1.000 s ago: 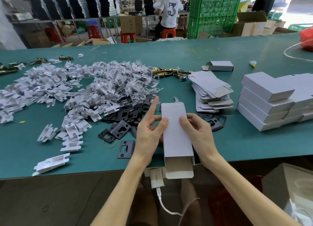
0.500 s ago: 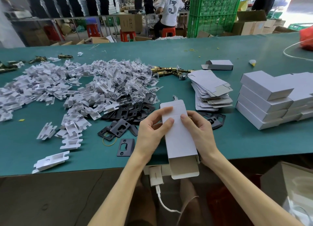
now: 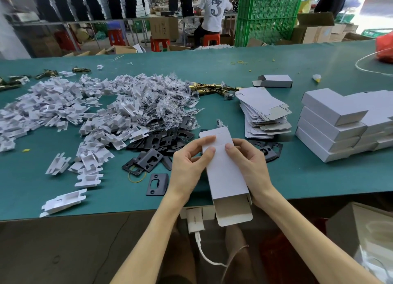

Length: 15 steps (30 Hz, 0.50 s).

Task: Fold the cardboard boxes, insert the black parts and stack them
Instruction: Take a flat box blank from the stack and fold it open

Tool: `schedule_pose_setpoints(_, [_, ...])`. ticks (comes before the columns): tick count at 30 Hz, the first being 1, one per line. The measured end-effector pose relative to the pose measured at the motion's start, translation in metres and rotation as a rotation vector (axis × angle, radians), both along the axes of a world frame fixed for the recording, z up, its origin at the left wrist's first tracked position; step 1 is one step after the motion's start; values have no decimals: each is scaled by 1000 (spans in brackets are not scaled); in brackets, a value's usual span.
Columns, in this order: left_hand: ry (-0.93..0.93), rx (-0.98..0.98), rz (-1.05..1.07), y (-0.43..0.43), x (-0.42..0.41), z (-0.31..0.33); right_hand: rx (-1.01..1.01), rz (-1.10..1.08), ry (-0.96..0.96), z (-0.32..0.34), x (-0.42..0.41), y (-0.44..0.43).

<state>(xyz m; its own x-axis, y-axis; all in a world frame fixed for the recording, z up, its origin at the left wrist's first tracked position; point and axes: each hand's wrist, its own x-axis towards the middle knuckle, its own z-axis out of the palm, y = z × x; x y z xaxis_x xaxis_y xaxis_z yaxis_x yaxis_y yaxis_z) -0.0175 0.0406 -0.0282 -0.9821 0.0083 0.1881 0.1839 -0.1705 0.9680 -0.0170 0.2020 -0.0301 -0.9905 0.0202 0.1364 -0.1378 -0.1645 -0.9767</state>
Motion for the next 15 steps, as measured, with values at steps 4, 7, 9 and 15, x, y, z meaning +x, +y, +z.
schedule_pose_setpoints(4, [8,30,-9,0,-1,0,-47,8,-17,3,2,0])
schedule_pose_setpoints(7, [-11,77,-21,-2,-1,0,-31,11,-11,4,2,-1])
schedule_pose_setpoints(9, [-26,107,-30,-4,-2,0,-14,11,-6,4,1,-2])
schedule_pose_setpoints(15, [-44,105,-58,-2,-3,1,-14,-3,-5,3,1,-1])
